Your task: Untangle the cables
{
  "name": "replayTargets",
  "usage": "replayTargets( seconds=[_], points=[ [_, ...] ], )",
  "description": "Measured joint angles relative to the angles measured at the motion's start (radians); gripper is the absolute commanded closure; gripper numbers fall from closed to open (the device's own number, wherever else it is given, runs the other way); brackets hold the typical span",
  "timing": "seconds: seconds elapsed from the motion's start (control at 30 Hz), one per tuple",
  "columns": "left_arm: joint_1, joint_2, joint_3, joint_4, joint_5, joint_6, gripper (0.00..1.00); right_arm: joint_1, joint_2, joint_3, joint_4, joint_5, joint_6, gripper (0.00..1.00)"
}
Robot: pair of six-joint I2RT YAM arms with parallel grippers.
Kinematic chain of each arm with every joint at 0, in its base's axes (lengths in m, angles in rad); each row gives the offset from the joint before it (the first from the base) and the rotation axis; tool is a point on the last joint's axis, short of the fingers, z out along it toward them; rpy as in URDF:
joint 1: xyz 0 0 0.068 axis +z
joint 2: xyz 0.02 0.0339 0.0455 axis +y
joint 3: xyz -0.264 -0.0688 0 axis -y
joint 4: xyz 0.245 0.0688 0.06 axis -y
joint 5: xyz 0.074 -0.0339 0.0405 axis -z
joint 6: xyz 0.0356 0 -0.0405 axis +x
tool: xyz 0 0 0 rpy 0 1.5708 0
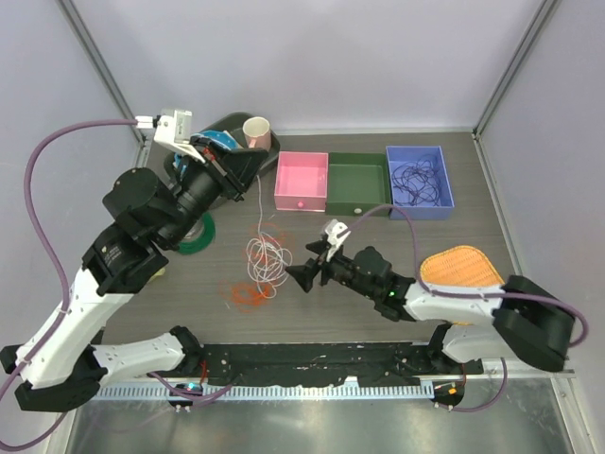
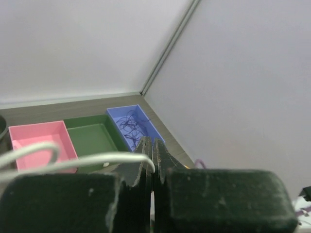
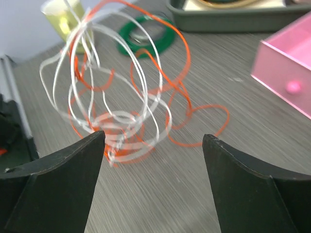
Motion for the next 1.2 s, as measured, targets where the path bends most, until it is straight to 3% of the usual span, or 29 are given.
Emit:
replayTargets(
  seconds=[0.17,0.27,0.33,0.37,0.4,0.43,0.47,0.63,0.8,1.0,1.2],
  points=[
    [0.0,0.024,0.044,-0.033,0.047,0.003,0.99,0.0,0.22,0.072,0.261,-0.116,0.076,0.14],
    [0.0,0.027,0.044,-0.059,0.046,0.003,0.99,0.001,0.307,0.078,0.39,-0.147,0.129,0.3],
    [0.0,0.027,0.04,-0.067,0.045,0.003,0.99,0.002,0.346,0.09,0.426,-0.142,0.158,0.48],
    [0.0,0.026,0.039,-0.069,0.045,0.003,0.99,0.002,0.363,0.101,0.43,-0.137,0.168,0.73],
    [0.0,0.026,0.039,-0.071,0.045,0.003,0.99,0.002,0.379,0.117,0.43,-0.13,0.182,0.84],
    [0.0,0.025,0.039,-0.072,0.045,0.004,0.99,0.002,0.391,0.133,0.425,-0.117,0.192,0.95],
    [0.0,0.024,0.039,-0.074,0.045,0.005,0.99,0.002,0.398,0.144,0.417,-0.103,0.2,0.99],
    [0.0,0.004,0.038,-0.097,-0.034,0.029,0.99,0.004,0.348,0.143,0.286,0.148,0.304,0.99],
    [0.0,-0.092,-0.063,-0.088,-0.212,0.058,1.0,-0.121,0.104,0.111,-0.167,0.425,0.56,0.99],
    [0.0,-0.232,-0.22,-0.08,-0.515,0.087,0.99,-0.313,-0.122,0.026,-0.565,0.576,0.781,0.99],
    [0.0,-0.351,-0.243,-0.095,-0.755,0.108,0.99,-0.354,-0.217,0.003,-0.858,0.668,0.909,0.99]
  ],
)
